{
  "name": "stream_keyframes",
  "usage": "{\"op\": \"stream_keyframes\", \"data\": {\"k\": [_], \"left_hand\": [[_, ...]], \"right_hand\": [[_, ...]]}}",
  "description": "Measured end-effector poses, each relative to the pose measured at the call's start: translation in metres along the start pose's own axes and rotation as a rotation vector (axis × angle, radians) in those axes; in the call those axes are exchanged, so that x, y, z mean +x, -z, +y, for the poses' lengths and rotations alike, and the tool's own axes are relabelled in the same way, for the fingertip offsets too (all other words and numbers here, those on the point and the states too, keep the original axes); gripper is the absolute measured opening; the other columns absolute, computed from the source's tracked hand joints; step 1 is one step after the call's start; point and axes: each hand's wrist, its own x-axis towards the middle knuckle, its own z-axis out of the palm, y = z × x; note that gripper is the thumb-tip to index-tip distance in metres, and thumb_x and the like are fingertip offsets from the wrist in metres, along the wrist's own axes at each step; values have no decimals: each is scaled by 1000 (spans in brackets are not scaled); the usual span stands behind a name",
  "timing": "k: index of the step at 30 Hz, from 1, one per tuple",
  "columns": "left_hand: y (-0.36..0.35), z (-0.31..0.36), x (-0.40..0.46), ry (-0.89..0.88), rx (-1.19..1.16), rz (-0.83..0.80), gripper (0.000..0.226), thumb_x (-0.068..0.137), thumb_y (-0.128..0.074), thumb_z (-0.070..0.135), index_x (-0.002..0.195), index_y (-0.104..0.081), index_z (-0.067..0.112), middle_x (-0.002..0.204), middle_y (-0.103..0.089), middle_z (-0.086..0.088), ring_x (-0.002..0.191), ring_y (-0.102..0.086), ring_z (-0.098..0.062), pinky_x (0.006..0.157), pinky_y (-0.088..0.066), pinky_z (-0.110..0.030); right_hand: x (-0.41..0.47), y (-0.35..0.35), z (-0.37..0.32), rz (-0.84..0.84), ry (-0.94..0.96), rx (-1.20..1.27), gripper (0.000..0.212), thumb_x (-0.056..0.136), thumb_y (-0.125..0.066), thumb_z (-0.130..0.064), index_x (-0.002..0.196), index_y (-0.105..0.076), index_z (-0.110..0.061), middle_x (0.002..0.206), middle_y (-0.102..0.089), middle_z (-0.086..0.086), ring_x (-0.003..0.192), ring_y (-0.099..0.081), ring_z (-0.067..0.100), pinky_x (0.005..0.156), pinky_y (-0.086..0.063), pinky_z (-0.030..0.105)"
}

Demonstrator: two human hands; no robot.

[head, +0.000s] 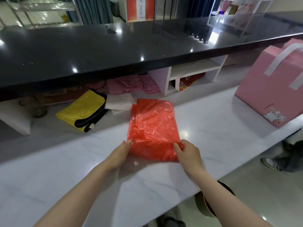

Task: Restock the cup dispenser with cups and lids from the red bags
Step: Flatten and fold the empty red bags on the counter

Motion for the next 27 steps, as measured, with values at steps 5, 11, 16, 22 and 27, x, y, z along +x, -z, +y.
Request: {"op": "stream_keyframes", "data": {"k": [5,11,16,22,27], "left_hand": [[-12,5,-1,-11,136,67,88,63,-37,80,134,-52,29,142,-48,4,144,-19,-33,116,-19,-44],[-37,3,1,32,24,444,27,89,-49,46,110,-64,37,114,-65,7,120,-53,-24,92,-41,-22],[-37,2,-2,-60,129,494,85,84,-66,19,143,-16,55,115,-50,33,94,-52,14,72,-38,-1],[-50,0,7,-127,439,480,48,93,-57,29,139,-46,32,141,-38,16,117,-41,12,87,-37,-2],[-49,0,4,-173,496,543,40,92,-54,43,129,-58,31,141,-44,4,126,-45,-19,103,-34,-25]], "right_hand": [[17,-8,-3,23,-16,-212,29,91,-50,-45,96,-68,-23,88,-71,-3,87,-64,26,71,-47,32],[33,-5,-4,4,-32,-176,35,89,-49,-57,99,-60,-25,93,-70,-1,91,-64,29,67,-41,31],[42,-2,-4,-68,31,-170,48,85,-61,-49,125,-43,-28,112,-62,0,98,-62,27,77,-48,34],[39,-2,20,20,764,-258,43,72,-82,-32,108,-68,-13,120,-59,11,103,-61,30,86,-54,40],[48,14,43,-366,785,-379,62,77,-57,-66,131,-55,-36,138,-49,-18,131,-38,6,112,-26,28]]}}
